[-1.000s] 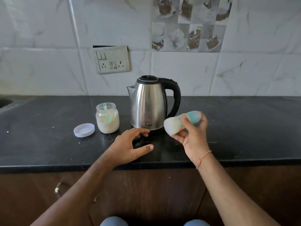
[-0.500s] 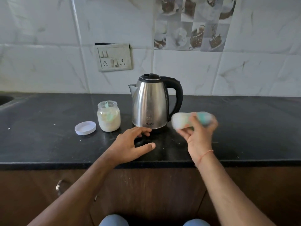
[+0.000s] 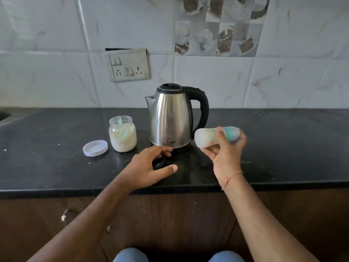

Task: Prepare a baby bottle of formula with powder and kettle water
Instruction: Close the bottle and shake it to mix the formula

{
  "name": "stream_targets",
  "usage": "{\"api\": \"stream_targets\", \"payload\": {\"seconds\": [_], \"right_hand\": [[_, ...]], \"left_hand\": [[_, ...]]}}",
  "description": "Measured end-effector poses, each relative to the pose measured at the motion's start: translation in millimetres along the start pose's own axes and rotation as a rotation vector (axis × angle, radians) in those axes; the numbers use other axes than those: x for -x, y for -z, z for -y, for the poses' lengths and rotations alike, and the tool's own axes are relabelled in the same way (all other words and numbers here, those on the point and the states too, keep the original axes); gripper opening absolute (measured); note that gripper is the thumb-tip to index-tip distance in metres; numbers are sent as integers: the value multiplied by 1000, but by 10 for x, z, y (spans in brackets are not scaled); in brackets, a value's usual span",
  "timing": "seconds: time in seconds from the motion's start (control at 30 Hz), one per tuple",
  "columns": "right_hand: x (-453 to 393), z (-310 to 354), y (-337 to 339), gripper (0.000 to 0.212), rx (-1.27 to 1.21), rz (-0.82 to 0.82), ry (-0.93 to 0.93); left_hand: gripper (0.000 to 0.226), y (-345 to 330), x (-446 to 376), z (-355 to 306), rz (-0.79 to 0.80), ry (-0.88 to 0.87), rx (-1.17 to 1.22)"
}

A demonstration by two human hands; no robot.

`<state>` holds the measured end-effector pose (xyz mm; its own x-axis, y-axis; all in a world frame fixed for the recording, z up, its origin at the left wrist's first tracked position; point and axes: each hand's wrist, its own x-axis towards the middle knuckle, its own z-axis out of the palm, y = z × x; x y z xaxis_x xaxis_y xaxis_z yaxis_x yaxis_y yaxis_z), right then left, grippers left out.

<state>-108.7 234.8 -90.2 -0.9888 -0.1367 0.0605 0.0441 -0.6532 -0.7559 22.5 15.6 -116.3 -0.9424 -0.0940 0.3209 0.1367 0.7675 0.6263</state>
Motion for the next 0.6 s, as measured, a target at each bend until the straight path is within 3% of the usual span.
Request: {"api": "stream_targets", "payload": {"seconds": [0.07,0.13,0.2,0.23,0.3,0.33,0.4,0.47,0.53,0.6], "right_hand": [[48,-37,-14,66,86,168,-146],[36,-38,-45,69,81,81,-31],[-14,-20,29,71,-102,-89,49],[-11,-2,5,71,-84,-68,26],[64,-36,-56,68,76,135,-87],[60,-67,-65,67,122,141,-97],[51,-59,-68,67,39,-4,36],[0,-33,-17,66,-103,-99,51],[76,-41,-70,64,65,97,-36],[83,-93,-90,64,109,115,-67]], "left_hand": [[74,7,5,-9,7,-3,-17],[75,13,-6,4,5,-5,-6],[76,2,0,10,0,-12,8],[78,-4,6,6,-4,-18,4],[78,-4,6,13,-1,-16,-5],[78,-1,-1,23,3,-15,-3],[77,5,-19,42,11,-14,13],[76,-2,-11,36,10,-19,17],[77,-1,-5,30,6,-28,-7],[77,5,-23,38,16,-26,-19]]}}
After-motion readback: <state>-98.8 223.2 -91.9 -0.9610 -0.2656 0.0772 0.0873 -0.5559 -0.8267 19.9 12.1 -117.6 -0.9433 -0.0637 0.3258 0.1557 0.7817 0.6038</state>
